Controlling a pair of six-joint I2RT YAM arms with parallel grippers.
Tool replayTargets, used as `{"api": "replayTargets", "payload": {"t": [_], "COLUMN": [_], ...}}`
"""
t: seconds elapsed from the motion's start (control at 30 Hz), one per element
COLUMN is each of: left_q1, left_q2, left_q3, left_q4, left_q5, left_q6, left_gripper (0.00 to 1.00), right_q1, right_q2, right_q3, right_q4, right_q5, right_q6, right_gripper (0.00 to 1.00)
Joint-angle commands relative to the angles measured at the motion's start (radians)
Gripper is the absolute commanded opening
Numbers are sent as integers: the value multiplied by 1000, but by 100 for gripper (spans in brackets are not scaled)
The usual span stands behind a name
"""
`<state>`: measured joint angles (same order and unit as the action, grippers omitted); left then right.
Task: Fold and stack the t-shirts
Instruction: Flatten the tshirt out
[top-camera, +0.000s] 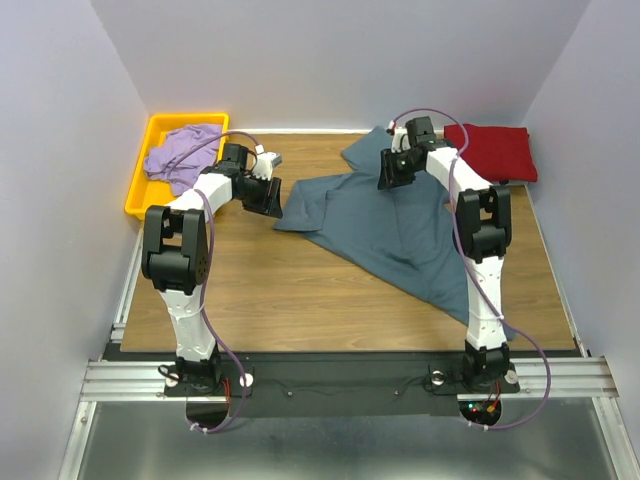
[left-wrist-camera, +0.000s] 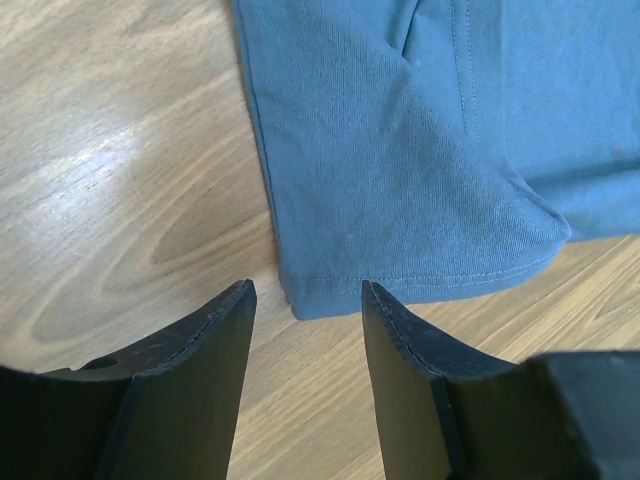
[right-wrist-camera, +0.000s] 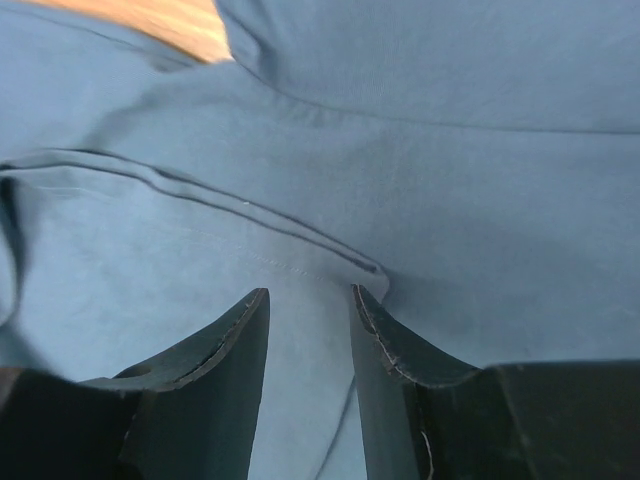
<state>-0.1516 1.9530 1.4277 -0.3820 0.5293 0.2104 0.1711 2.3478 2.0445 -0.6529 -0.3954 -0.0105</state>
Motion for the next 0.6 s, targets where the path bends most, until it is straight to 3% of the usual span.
{"api": "replayTargets", "payload": {"t": [0.0,0.57], "left_q1": [-8,-8], "left_q2": [-29,-28], "left_q3": [34,30], "left_q4": [8,12], "left_q5": [3,-2], "left_q6": [4,1], "left_gripper": [58,58], "right_q1": [2,-1], "right_q2": [16,-7], "right_q3": [6,-7], "right_q4": [9,10], "right_q5": [35,171], "right_q6": [7,6], "right_gripper": [44,42]}}
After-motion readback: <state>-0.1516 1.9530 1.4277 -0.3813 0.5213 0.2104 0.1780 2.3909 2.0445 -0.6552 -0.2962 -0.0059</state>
